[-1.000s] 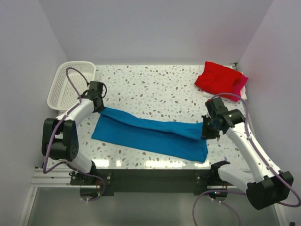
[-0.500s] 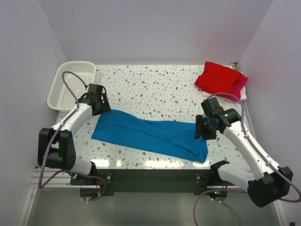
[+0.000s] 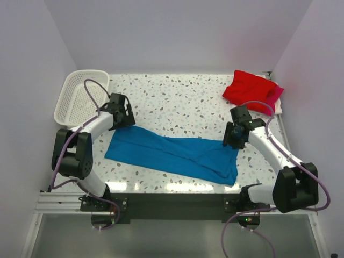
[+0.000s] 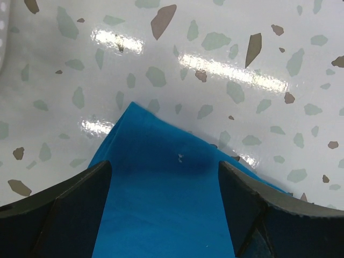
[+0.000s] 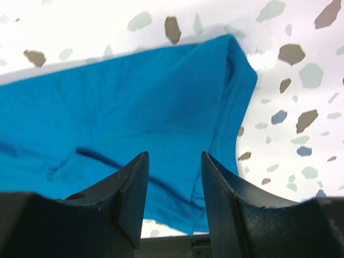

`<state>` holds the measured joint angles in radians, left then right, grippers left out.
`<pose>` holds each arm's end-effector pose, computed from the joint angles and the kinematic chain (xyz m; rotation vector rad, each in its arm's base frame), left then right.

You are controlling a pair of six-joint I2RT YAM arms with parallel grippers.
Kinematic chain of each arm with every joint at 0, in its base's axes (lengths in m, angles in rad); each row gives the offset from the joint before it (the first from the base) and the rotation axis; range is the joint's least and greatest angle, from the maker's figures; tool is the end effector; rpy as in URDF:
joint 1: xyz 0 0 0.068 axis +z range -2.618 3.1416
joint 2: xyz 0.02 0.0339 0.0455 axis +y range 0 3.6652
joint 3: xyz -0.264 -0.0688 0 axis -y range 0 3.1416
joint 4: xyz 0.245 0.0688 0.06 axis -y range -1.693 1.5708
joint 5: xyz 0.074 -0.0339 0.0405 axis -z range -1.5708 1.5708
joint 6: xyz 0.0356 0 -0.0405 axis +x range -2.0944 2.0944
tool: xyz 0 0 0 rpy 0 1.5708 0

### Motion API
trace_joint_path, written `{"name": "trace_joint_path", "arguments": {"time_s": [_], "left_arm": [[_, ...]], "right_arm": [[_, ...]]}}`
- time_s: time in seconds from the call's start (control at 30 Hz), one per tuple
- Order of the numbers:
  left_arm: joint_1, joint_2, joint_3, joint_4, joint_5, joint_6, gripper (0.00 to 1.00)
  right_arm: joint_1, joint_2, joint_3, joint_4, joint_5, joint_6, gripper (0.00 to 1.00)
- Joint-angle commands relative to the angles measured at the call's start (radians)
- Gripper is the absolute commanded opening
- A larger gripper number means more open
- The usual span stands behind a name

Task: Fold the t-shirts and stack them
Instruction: Fold the tshirt

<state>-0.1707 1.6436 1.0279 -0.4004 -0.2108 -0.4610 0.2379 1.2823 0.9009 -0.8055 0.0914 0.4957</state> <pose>0.3276 -0.0489 0.1918 -0.4450 2.5133 0.0309 0.2297 0.0524 0.2296 0.3777 2.7241 0.0743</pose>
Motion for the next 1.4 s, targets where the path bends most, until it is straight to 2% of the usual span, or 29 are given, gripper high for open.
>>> {"name": "trace_joint_path", "arguments": {"time_s": [0.0,0.3,0.8,1.03,1.2,1.37], "left_arm": [[0.000,0.007,-0.026,0.081,0.045,-0.018,0.85],[0.000,0.041,-0.078,0.120,0.076,-0.024,0.85],[0.000,0.074,-0.095,0.127,0.067,-0.018,0.85],[0.000,0.071,-0.100,0.121,0.062,-0.011,0.85],[0.002,0.059,-0.124,0.124,0.050,-0.005,0.85],[0.014,0.056,-0.155,0.127,0.036,-0.002,0.85]], "right_arm": [[-0.037,0.038,-0.019,0.107,0.018,-0.023,0.47],[-0.095,0.179,-0.013,0.183,0.042,-0.051,0.45],[-0.144,0.192,-0.097,0.238,0.005,-0.057,0.46],[-0.153,0.210,-0.091,0.261,0.014,-0.048,0.30],[-0.163,0.209,-0.065,0.235,0.044,-0.069,0.27],[-0.195,0.207,-0.053,0.218,0.064,-0.088,0.04]]}}
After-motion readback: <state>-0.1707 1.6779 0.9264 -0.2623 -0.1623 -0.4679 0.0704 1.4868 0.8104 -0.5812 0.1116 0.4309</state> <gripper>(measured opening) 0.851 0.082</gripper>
